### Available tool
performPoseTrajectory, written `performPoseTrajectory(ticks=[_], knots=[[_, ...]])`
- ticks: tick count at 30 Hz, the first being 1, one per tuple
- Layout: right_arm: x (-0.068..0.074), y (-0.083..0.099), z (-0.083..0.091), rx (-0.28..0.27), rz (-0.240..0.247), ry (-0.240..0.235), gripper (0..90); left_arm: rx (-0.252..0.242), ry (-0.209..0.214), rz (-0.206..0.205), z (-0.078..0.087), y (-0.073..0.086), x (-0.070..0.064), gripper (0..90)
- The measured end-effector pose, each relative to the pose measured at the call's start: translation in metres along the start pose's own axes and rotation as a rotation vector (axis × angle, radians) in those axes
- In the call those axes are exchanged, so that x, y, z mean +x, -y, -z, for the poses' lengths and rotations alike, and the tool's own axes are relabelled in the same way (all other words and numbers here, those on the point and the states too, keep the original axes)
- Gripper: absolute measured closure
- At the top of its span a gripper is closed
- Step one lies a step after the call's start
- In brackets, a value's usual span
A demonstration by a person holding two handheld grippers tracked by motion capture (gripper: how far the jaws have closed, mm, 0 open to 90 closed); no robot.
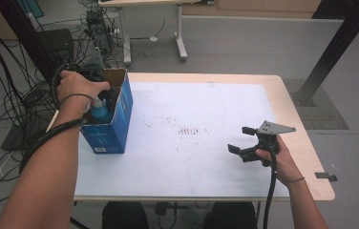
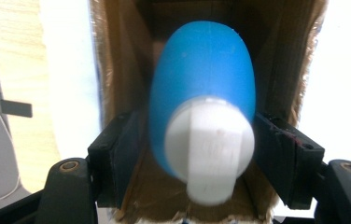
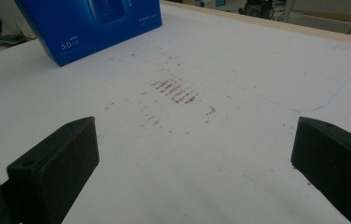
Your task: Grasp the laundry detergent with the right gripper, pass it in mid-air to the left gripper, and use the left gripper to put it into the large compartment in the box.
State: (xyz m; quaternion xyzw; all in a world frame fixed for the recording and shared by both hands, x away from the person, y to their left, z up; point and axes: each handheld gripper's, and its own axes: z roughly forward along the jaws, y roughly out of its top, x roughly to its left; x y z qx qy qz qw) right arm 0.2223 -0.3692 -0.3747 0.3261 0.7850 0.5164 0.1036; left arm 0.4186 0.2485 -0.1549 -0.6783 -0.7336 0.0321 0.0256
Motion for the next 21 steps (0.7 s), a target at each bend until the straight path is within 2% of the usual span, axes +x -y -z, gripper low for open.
performPoseTrajectory(ticks=[12,21], knots=[[0.001,-0.005,0.0,-0.007,0.005,-0.008,1.1,-0.03,0.009,0.0,0.027,0.013,0.002,32.7],[0.002,-0.007,0.0,-0.007,0.016,-0.015,1.1,-0.067,0.017,-0.013,0.057,0.028,-0.001,31.4]])
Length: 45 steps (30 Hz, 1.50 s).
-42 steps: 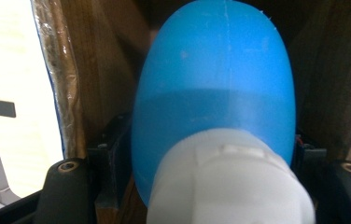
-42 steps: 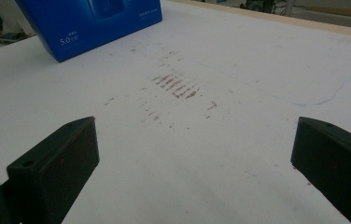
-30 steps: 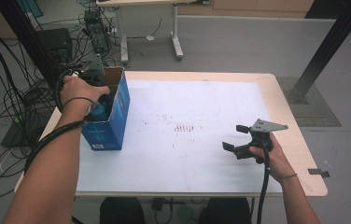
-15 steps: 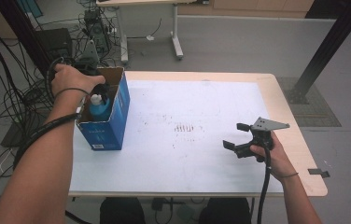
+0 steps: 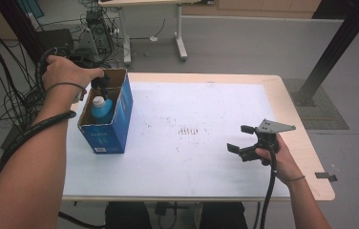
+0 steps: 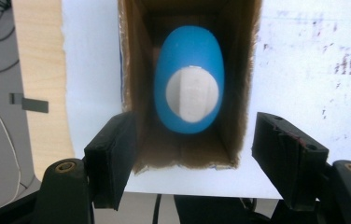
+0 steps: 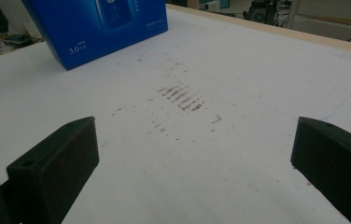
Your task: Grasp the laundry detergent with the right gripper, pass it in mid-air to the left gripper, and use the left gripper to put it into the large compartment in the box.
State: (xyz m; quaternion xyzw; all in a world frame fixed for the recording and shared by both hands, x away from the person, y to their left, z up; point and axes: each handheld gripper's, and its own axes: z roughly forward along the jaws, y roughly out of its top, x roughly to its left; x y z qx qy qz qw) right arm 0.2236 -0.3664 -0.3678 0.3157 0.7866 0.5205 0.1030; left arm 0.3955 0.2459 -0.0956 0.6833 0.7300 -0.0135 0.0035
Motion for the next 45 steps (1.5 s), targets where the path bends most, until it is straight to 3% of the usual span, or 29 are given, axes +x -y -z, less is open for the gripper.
performPoseTrajectory(ticks=[10,24,28,29,35,37,41,44,45], knots=[[0.003,-0.001,0.005,-0.014,0.0,0.002,1.1,-0.034,-0.002,-0.022,0.022,0.01,-0.009,25.4],[0.005,-0.003,0.009,-0.006,0.003,0.011,1.1,-0.072,0.014,-0.112,0.038,0.024,-0.026,11.2],[0.005,-0.006,0.01,0.0,-0.002,0.012,1.1,-0.09,0.034,-0.159,0.037,0.03,-0.033,9.2],[0.006,-0.007,0.01,0.002,0.002,0.013,1.1,-0.082,0.027,-0.188,0.035,0.031,-0.043,9.3],[0.006,-0.011,0.014,0.014,0.005,0.02,1.1,-0.109,0.066,-0.261,0.032,0.04,-0.064,8.9],[0.005,-0.011,0.016,0.013,0.007,0.023,1.1,-0.1,0.053,-0.294,0.032,0.041,-0.075,7.4],[0.005,-0.012,0.021,0.019,0.007,0.031,1.1,-0.133,0.067,-0.361,0.029,0.052,-0.091,6.6],[0.004,-0.014,0.023,0.027,0.01,0.031,1.1,-0.153,0.085,-0.39,0.026,0.057,-0.096,6.7],[0.004,-0.015,0.023,0.028,0.011,0.031,1.2,-0.17,0.083,-0.428,0.02,0.065,-0.107,6.6]])
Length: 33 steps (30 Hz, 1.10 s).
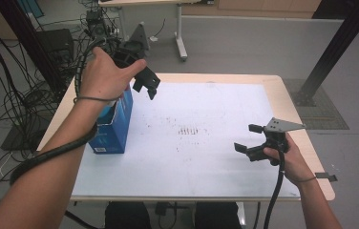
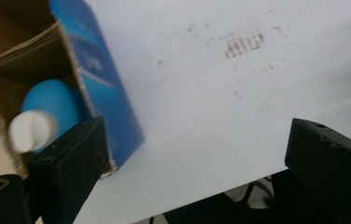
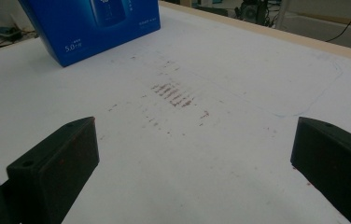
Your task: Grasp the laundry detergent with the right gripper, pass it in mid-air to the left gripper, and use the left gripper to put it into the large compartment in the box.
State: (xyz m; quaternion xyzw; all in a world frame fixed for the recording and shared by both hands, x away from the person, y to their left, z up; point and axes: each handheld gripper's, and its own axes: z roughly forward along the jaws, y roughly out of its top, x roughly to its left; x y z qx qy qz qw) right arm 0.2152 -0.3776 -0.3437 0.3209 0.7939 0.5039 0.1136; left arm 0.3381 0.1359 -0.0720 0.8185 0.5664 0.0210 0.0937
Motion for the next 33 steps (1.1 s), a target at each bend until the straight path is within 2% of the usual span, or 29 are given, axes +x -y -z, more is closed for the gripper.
performPoseTrajectory(ticks=[2,3,5,6,7,9,12,15,18,19,21,24,26,29,30,33], knots=[[-0.001,-0.003,0.001,0.003,-0.001,-0.003,1.1,-0.002,0.004,-0.008,-0.002,0.001,-0.003,7.0],[-0.001,-0.004,0.001,0.003,-0.004,-0.004,1.1,-0.011,0.015,-0.034,-0.011,0.004,-0.01,7.0],[-0.001,-0.009,0.002,0.007,-0.005,-0.008,1.1,-0.008,0.021,-0.038,-0.014,0.004,-0.013,7.0],[-0.001,-0.013,0.001,0.02,-0.002,-0.015,1.1,-0.009,0.054,-0.056,-0.022,0.004,-0.013,7.2],[-0.001,-0.017,0.0,0.027,0.001,-0.018,1.1,-0.01,0.066,-0.063,-0.027,0.005,-0.014,6.9],[-0.001,-0.019,0.0,0.034,0.001,-0.023,1.2,-0.013,0.059,-0.063,-0.033,0.006,-0.019,7.7],[-0.002,-0.03,-0.001,0.065,0.0,-0.033,1.3,-0.003,0.079,-0.11,-0.047,0.009,-0.028,7.6],[-0.003,-0.036,-0.001,0.085,-0.004,-0.028,1.4,-0.011,0.091,-0.125,-0.052,0.012,-0.032,7.7],[-0.004,-0.044,-0.002,0.107,-0.014,-0.026,1.5,-0.016,0.077,-0.147,-0.061,0.02,-0.047,7.6],[-0.004,-0.044,-0.002,0.107,-0.014,-0.026,1.5,-0.016,0.077,-0.147,-0.061,0.02,-0.047,7.8],[-0.003,-0.052,-0.005,0.136,-0.022,-0.024,1.7,-0.027,0.097,-0.164,-0.069,0.028,-0.053,7.6],[-0.003,-0.058,-0.007,0.16,-0.03,-0.018,1.8,-0.031,0.094,-0.165,-0.076,0.032,-0.058,7.5],[-0.004,-0.06,-0.007,0.162,-0.04,-0.015,1.9,-0.011,0.116,-0.154,-0.085,0.033,-0.056,7.7],[-0.005,-0.062,-0.009,0.174,-0.043,-0.018,1.9,-0.025,0.101,-0.139,-0.091,0.039,-0.059,7.6],[-0.005,-0.064,-0.011,0.183,-0.051,-0.016,1.8,-0.02,0.102,-0.137,-0.098,0.041,-0.062,7.7],[-0.006,-0.066,-0.014,0.186,-0.054,-0.014,1.9,-0.01,0.122,-0.136,-0.107,0.041,-0.061,7.6]])
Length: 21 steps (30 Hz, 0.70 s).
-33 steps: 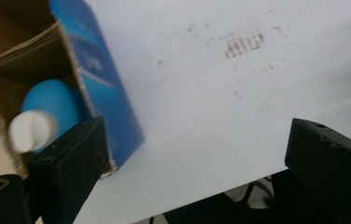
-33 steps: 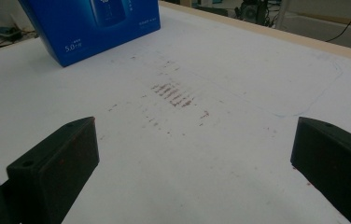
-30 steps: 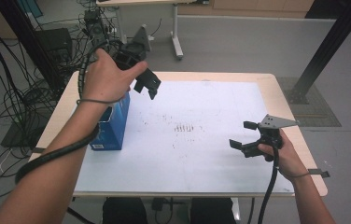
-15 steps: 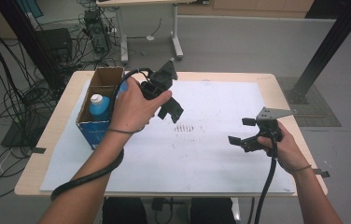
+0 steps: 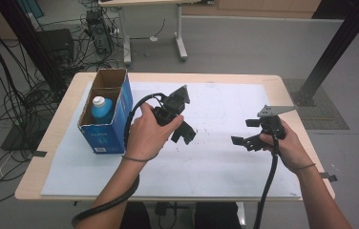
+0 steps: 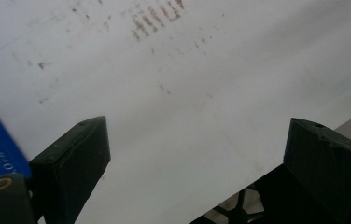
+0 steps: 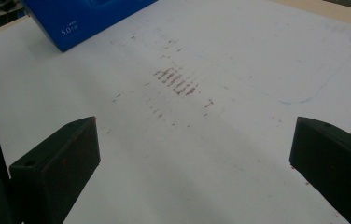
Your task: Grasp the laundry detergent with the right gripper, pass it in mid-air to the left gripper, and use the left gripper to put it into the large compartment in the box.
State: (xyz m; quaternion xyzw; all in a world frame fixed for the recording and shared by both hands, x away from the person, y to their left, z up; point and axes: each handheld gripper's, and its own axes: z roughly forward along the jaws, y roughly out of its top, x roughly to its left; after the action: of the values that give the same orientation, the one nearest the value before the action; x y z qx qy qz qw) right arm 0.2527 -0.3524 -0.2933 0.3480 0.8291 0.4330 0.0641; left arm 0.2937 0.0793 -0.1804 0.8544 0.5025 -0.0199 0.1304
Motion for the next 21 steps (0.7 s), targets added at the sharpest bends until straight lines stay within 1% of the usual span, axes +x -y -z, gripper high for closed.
performPoseTrajectory(ticks=[1,2,3,5,6,8,9,10,11,14,15,18,19,20,21], knots=[[0.0,0.0,-0.001,-0.002,0.001,-0.001,1.9,-0.003,0.013,0.005,-0.005,0.001,0.002,7.5],[0.0,0.0,-0.001,-0.002,0.001,-0.001,1.9,0.005,0.004,0.008,-0.011,0.001,0.001,7.5],[-0.001,-0.001,-0.002,0.002,-0.003,-0.003,1.9,0.022,-0.011,0.017,-0.022,0.0,0.0,7.8],[-0.001,-0.002,-0.004,0.005,0.002,-0.003,2.0,0.035,-0.001,0.029,-0.033,-0.001,0.003,7.8],[-0.001,-0.003,-0.005,0.007,-0.002,-0.005,2.0,0.036,-0.005,0.03,-0.037,-0.001,0.003,7.8],[-0.002,-0.003,-0.006,0.008,-0.001,-0.005,1.9,0.044,0.007,0.04,-0.046,-0.001,0.006,7.9],[-0.002,-0.003,-0.007,0.009,-0.001,-0.007,2.0,0.044,0.024,0.042,-0.051,0.0,0.009,7.9],[-0.002,-0.004,-0.008,0.014,-0.001,-0.006,2.0,0.042,0.026,0.043,-0.054,0.0,0.009,7.8],[-0.002,-0.004,-0.008,0.012,0.001,-0.003,2.0,0.053,0.026,0.048,-0.058,-0.002,0.009,7.9],[-0.004,-0.004,-0.009,0.01,-0.003,-0.008,2.1,0.056,0.037,0.047,-0.062,-0.002,0.01,7.9],[-0.004,-0.005,-0.01,0.013,0.0,-0.003,2.0,0.063,0.04,0.045,-0.064,-0.003,0.01,7.9],[-0.004,-0.005,-0.01,0.009,-0.003,0.0,2.0,0.059,0.047,0.047,-0.064,-0.003,0.011,7.9],[-0.004,-0.005,-0.01,0.007,-0.003,-0.002,2.1,0.057,0.036,0.046,-0.064,-0.003,0.009,7.8],[-0.004,-0.005,-0.01,0.007,-0.003,-0.002,2.1,0.057,0.036,0.046,-0.064,-0.003,0.009,7.9],[-0.003,-0.004,-0.01,0.004,-0.001,-0.001,2.1,0.059,0.047,0.044,-0.064,-0.004,0.011,7.9]])
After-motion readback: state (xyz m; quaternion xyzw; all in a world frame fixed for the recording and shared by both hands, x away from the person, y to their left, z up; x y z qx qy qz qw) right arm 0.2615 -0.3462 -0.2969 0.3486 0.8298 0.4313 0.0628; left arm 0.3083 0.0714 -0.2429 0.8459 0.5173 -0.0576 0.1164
